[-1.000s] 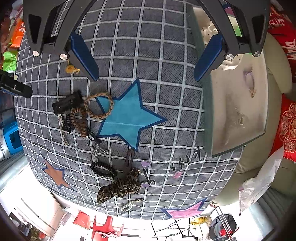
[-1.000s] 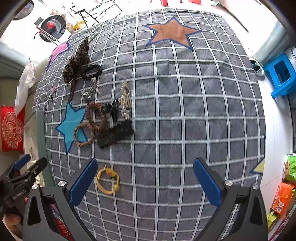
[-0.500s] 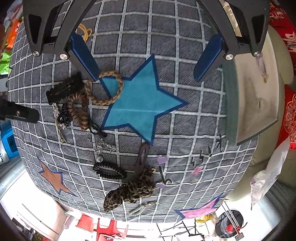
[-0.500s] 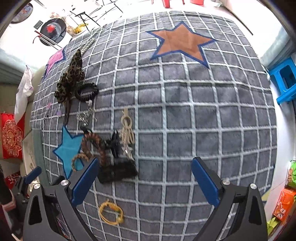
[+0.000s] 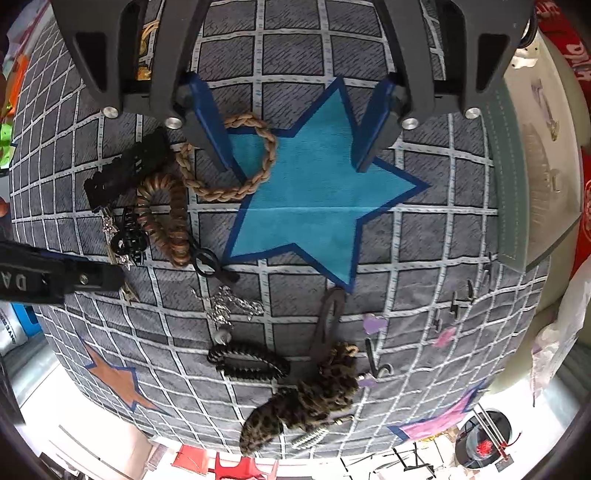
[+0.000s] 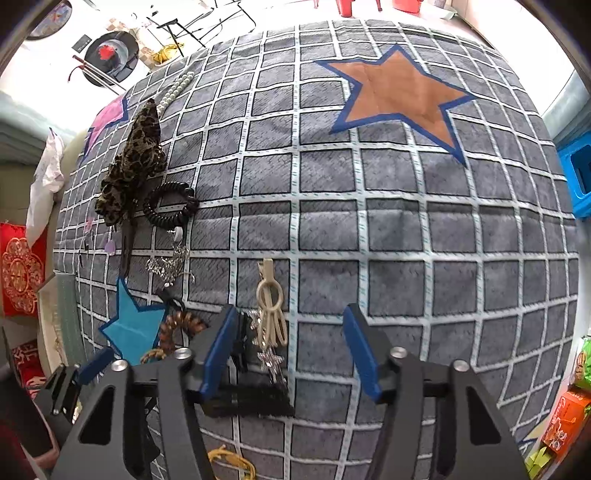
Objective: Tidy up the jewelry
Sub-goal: 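Grasp the braided brown bracelet with the left tool while the right tool grasps a small gold clip, then carry the braided bracelet and small clip over the white tray with both tools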
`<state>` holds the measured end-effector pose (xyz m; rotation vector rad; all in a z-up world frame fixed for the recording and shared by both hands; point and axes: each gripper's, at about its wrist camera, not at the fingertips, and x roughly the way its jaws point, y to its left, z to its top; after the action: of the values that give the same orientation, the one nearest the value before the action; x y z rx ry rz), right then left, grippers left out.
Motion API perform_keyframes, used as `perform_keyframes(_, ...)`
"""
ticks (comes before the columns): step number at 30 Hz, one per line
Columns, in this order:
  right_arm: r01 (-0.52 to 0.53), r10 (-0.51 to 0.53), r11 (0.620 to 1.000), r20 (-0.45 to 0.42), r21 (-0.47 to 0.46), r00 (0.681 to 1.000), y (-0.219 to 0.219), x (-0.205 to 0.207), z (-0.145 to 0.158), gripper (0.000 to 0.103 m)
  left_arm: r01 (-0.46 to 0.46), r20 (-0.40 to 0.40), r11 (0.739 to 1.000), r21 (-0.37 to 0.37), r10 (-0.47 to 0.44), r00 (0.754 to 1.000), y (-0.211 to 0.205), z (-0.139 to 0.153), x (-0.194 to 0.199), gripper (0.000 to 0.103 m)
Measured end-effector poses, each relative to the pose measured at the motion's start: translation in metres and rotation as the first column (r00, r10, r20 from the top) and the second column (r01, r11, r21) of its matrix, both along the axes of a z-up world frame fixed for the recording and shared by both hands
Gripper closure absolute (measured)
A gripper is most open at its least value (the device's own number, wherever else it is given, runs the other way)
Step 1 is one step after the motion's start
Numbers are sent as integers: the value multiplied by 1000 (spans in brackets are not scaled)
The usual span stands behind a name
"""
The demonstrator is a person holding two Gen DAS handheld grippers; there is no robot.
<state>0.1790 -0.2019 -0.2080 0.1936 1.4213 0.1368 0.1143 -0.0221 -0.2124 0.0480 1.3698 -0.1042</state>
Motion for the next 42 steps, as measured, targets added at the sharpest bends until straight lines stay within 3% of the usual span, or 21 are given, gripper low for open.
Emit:
perform_keyframes(3, -15, 15, 1000, 4, -17, 1000, 7, 2, -4, 55, 7, 9, 1000, 6, -7, 1000, -1, -3, 0, 35)
perform_keyframes(6, -43, 44, 997, 18, -56, 999, 15, 2, -4, 64, 11, 16, 1000, -6, -11, 1000, -2, -4, -1, 44)
perform_keyframes(7, -48, 50, 997, 18, -65, 999, 16, 3, -4, 71, 12, 18, 1000, -4, -12, 1000, -3, -3, -1, 45)
perform_keyframes(11, -59, 61, 995, 20, -74, 998, 21, 1, -4, 87, 22, 27, 1000, -13, -22, 999, -12, 1, -3, 68)
perform_keyframes(14, -70, 74, 993, 39, -99, 997, 25, 1, -2, 94, 31, 26, 999, -24, -30, 999, -20, 4, -2, 96)
perform_keyframes(16, -54, 58, 995, 48, -81, 997, 21, 0, 1, 100, 29, 19, 998, -60, -27, 999, -21, 5, -1, 96)
perform_keyframes(27, 60, -63, 994, 36, 95, 997, -18, -19, 16, 100, 15, 57, 990, -137, -7, 998, -6, 33, -10, 96)
perform_keyframes(42, 68, -73, 988, 30, 142, 997, -16, -59, 54, 100, 39, 96, 986, -162, -23, 995, 17, 80, -44, 96)
